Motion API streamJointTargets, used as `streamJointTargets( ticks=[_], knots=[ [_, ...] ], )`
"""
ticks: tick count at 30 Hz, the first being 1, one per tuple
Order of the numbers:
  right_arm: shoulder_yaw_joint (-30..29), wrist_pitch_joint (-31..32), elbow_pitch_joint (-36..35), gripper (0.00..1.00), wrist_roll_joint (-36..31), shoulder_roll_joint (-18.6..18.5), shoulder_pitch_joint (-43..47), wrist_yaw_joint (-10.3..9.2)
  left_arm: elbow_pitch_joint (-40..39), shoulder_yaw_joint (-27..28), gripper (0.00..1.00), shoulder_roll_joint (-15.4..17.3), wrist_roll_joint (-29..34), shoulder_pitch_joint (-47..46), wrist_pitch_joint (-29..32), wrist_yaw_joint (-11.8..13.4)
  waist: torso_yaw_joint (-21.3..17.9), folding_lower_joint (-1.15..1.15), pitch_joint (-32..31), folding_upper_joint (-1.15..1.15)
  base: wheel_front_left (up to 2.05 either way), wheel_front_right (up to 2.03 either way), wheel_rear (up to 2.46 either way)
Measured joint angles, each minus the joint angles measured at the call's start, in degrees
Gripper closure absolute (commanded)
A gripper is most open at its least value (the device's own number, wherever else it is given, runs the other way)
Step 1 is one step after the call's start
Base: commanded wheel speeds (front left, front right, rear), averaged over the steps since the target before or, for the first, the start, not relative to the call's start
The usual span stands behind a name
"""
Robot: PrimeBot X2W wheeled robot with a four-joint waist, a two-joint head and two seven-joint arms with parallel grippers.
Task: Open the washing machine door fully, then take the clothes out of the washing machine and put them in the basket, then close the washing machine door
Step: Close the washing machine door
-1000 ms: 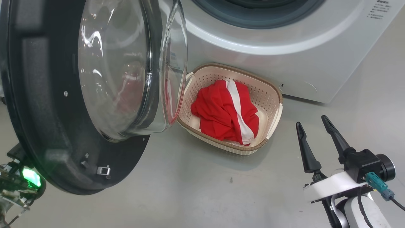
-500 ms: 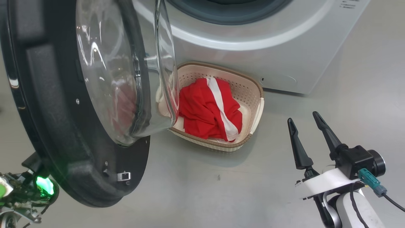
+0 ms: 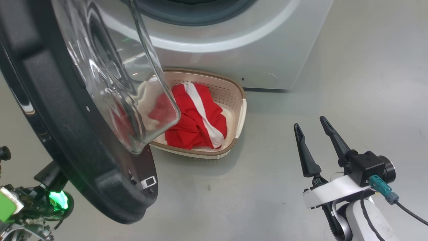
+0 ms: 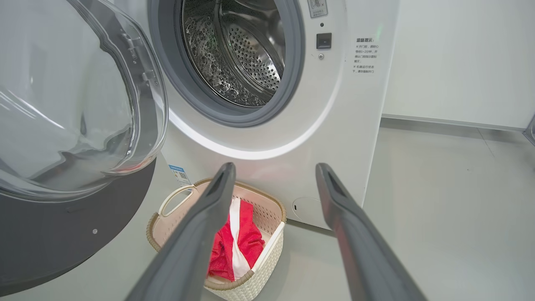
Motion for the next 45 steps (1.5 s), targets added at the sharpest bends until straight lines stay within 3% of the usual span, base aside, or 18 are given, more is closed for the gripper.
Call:
streamJointTargets(
  ticks=[26,45],
  knots=[
    [1.41,-0.74,1.49,0.00,0.26,0.79,-3.03,-0.03,1.08,-2.96,1.00,-2.79,3.91,-2.91,-0.80,0.00,-14.98,0.00,1.35,0.00,0.00,0.00,0.00],
    [0.45,-0.82,0.66,0.00,1.79,1.15,-4.70,-0.59,5.26,-3.60,1.00,-7.68,13.49,-13.13,-9.38,-0.01,-19.00,0.00,4.67,0.00,0.00,0.00,0.00]
  ],
)
